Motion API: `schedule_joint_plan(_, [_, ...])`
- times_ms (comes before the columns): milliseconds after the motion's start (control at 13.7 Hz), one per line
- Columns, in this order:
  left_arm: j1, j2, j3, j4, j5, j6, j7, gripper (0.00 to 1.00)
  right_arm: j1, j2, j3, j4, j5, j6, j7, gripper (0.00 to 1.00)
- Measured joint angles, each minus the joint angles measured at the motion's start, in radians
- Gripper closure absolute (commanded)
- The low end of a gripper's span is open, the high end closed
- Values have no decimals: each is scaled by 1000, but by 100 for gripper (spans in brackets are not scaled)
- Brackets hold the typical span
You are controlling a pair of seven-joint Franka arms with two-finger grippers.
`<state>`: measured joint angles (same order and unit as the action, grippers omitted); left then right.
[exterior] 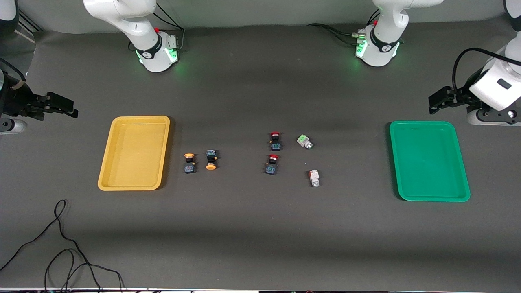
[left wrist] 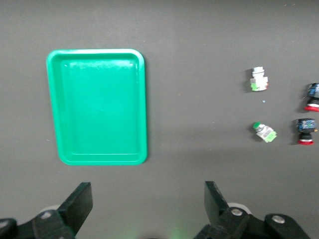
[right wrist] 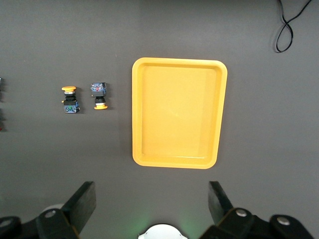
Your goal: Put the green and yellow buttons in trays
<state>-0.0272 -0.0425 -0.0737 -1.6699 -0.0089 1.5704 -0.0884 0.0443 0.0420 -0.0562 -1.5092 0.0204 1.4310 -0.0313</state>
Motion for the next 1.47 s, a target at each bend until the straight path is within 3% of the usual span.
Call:
schedule_joint_plan(366, [-142,4,-11,-9,-20,8,-276,1,0,0,0,-1,0,0,0,0])
schedule_joint_plan(733, [-408,61,-18,-12,-25,101,-858,1,10,0,8,-2,1,0,55,0])
schedule_joint_plan(952, [-522,97,-20,-12,-25,145,-1145,1,96,8,19,-12,1,0,171,0])
schedule_joint_plan(1245, [-572,107,-16,-50,-25,205,-1250,1,204,71,27,-23,9,24,269,0])
schedule_joint_plan(1465, [-571,112,-4,-132,-25,298,-1252,1,255,138,28,-59,12,115,283,0])
